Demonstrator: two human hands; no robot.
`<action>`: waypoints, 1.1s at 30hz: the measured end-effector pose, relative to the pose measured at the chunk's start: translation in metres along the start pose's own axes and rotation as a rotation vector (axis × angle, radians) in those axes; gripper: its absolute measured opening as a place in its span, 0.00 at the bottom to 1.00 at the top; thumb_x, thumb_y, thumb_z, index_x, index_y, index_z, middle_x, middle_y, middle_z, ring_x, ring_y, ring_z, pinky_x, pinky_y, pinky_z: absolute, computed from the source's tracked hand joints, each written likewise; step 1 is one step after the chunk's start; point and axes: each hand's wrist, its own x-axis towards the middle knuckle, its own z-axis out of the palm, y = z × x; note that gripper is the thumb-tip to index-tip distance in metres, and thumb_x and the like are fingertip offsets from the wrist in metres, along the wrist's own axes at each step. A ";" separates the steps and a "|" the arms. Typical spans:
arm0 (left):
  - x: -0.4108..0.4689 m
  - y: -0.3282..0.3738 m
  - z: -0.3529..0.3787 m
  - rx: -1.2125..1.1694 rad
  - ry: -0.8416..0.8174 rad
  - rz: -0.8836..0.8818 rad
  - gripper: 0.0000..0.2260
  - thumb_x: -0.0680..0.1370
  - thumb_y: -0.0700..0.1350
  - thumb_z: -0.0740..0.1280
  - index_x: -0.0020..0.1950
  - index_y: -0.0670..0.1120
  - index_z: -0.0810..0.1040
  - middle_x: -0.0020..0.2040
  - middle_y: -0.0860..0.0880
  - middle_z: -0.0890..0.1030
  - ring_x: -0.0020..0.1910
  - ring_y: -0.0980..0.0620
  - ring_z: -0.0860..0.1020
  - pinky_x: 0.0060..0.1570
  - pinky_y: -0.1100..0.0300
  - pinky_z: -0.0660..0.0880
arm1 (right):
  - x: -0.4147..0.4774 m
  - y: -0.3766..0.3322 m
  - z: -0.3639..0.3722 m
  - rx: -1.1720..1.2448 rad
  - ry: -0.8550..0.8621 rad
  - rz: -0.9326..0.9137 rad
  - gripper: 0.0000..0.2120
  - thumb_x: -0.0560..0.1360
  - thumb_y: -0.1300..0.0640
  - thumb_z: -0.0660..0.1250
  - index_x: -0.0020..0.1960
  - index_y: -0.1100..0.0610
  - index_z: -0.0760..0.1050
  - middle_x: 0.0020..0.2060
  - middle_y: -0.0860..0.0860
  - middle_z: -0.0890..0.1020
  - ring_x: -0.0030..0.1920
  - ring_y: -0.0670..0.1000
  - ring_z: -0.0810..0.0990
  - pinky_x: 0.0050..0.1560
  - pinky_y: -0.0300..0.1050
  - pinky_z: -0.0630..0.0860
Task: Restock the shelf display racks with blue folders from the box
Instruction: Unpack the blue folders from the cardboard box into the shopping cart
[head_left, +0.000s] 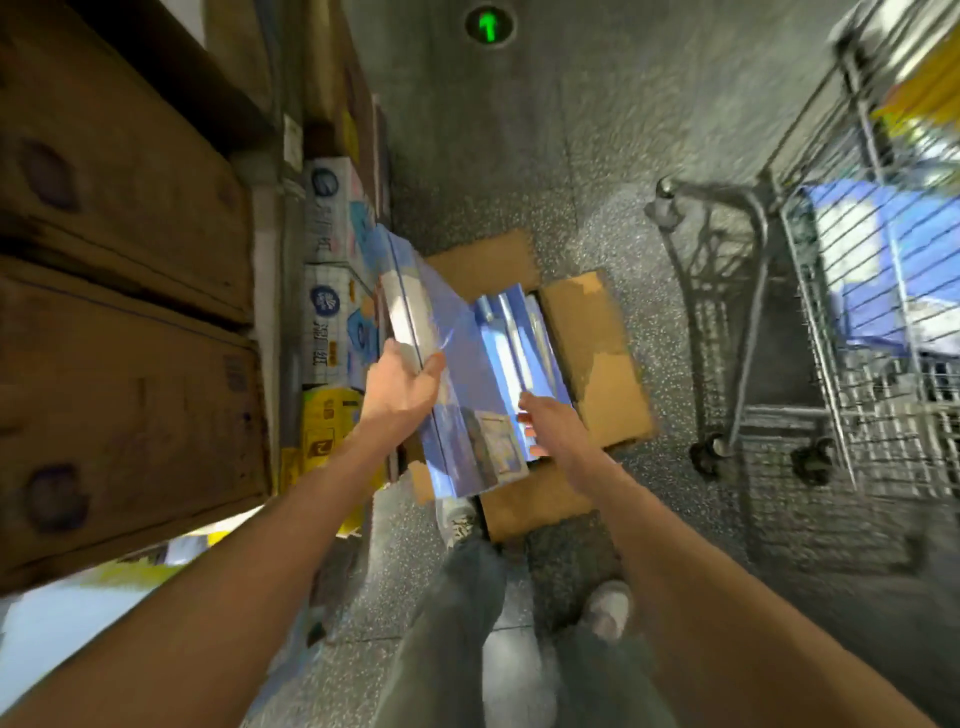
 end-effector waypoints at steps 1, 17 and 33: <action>-0.012 0.013 -0.006 -0.018 -0.010 0.031 0.26 0.82 0.53 0.66 0.69 0.34 0.69 0.59 0.36 0.79 0.60 0.37 0.77 0.52 0.53 0.70 | -0.016 -0.002 -0.011 -0.029 0.020 -0.020 0.27 0.83 0.46 0.58 0.59 0.73 0.74 0.55 0.68 0.79 0.50 0.61 0.78 0.60 0.58 0.74; -0.318 0.208 0.023 -0.339 -0.104 0.420 0.12 0.77 0.49 0.73 0.56 0.43 0.81 0.50 0.45 0.85 0.49 0.47 0.84 0.50 0.52 0.81 | -0.200 0.123 -0.242 0.068 0.118 -0.242 0.33 0.69 0.22 0.60 0.49 0.53 0.75 0.42 0.50 0.79 0.39 0.50 0.78 0.36 0.43 0.68; -0.405 0.326 0.122 -0.451 -0.413 0.475 0.13 0.81 0.49 0.69 0.58 0.41 0.80 0.52 0.41 0.86 0.48 0.44 0.84 0.56 0.43 0.79 | -0.340 0.191 -0.426 0.744 0.264 -0.303 0.12 0.75 0.56 0.73 0.55 0.62 0.79 0.51 0.64 0.85 0.45 0.63 0.85 0.37 0.59 0.82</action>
